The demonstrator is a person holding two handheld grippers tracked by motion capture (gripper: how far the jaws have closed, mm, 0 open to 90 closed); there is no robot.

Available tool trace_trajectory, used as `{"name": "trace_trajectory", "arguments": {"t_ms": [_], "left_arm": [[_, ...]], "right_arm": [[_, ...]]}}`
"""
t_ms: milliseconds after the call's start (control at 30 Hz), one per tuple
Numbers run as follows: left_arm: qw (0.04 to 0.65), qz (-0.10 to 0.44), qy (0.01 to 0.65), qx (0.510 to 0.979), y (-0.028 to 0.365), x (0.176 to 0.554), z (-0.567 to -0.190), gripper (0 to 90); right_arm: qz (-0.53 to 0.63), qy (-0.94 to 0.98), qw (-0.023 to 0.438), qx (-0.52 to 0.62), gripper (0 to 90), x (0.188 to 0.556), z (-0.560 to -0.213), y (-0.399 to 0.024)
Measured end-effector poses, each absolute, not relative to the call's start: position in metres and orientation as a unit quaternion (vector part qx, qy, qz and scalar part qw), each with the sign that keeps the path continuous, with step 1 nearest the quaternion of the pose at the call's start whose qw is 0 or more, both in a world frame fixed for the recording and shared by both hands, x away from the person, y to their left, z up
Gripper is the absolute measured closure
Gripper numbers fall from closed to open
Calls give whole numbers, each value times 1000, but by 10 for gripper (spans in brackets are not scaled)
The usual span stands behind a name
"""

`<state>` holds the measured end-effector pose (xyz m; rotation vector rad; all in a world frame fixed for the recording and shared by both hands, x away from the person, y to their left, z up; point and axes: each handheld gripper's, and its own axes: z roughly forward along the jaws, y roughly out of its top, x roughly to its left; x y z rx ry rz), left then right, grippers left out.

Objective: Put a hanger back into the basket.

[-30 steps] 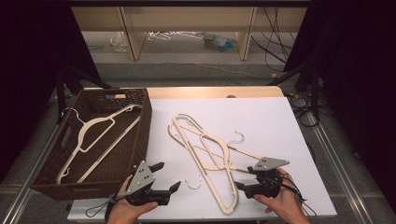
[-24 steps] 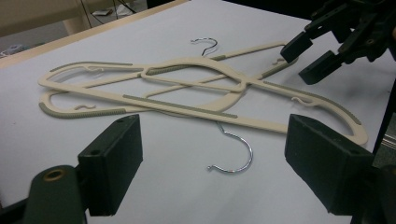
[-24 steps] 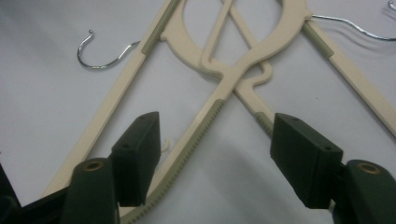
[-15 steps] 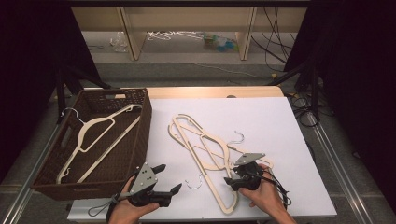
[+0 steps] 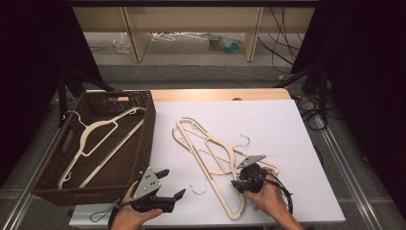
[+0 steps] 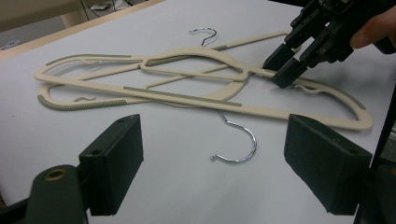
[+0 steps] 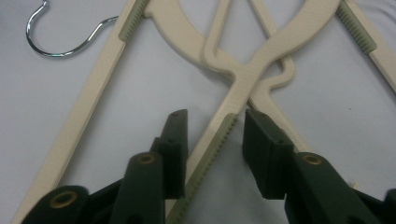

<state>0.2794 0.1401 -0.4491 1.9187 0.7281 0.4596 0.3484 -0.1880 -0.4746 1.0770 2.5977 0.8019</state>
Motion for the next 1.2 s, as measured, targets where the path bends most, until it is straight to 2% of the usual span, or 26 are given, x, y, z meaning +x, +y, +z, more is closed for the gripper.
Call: {"name": "trace_trajectory", "arguments": {"t_ms": [233, 433, 767, 1033, 1167, 1200], "left_arm": [[491, 194, 298, 796, 142, 280, -449, 201], [495, 192, 295, 794, 141, 280, -450, 205], [485, 196, 291, 801, 142, 280, -450, 209], [480, 197, 284, 806, 139, 281, -452, 210], [479, 195, 284, 808, 137, 282, -453, 211], [480, 196, 286, 805, 134, 285, -452, 211]], "right_arm": [[267, 878, 87, 387, 701, 352, -472, -194], [267, 877, 66, 394, 795, 355, -470, -206], [256, 897, 49, 356, 795, 353, -468, -217], [246, 899, 60, 358, 756, 353, -469, -211], [239, 902, 66, 353, 764, 353, -468, -208], [233, 906, 73, 344, 792, 352, -468, -207]]}}
